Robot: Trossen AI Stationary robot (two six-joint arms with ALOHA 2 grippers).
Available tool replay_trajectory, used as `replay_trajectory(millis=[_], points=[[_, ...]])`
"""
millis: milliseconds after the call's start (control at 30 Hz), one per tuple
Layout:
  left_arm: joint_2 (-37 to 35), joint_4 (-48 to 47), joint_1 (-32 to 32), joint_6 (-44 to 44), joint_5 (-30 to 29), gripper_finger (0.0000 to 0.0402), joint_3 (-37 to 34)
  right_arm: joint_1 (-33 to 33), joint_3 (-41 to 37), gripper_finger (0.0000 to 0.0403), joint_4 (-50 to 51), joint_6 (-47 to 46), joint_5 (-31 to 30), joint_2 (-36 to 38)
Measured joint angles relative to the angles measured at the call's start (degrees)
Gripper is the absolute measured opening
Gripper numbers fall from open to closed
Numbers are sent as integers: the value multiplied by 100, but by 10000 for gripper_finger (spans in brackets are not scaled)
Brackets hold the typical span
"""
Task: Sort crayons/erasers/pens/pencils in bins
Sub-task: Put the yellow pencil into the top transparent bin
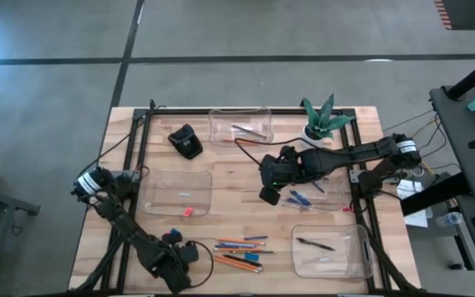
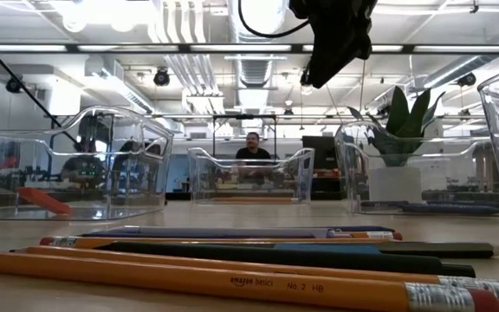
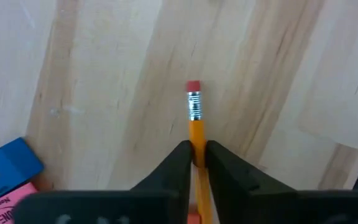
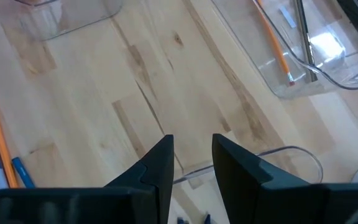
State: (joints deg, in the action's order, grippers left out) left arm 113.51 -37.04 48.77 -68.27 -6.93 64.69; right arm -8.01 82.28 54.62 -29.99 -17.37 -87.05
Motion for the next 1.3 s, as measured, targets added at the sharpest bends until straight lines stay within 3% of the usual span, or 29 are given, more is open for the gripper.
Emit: replay_trajectory(millis=[167,333,500,633,767,1033,1133,1300], points=[[-119,12,-64,3,60,6,-17,0,0,95,3,3,0,-2],[-748,70,-89,25,-156,5,-63,0,0,94,7,16,0,-2],[-1512,199,-167,157,-1174,4,-89,0,0,97,17,49,0,-2],[-2055,416,-130,385,-1398,3,-91,0,0,94,44,48,0,-2],[-2608,1261,-180,1050,-2154,1,-77,4,0,89,31,91,-34,-3],[-3373,2956,-166,3319,-2874,1,-81,39,83,95,-65,176,-65,-7],[-3607,3169,-178,4040,-2965,1,-81,42,83,93,-53,78,-20,-7],[-3974,3197,-205,4497,-3002,2,-137,174,138,84,111,61,183,-7]])
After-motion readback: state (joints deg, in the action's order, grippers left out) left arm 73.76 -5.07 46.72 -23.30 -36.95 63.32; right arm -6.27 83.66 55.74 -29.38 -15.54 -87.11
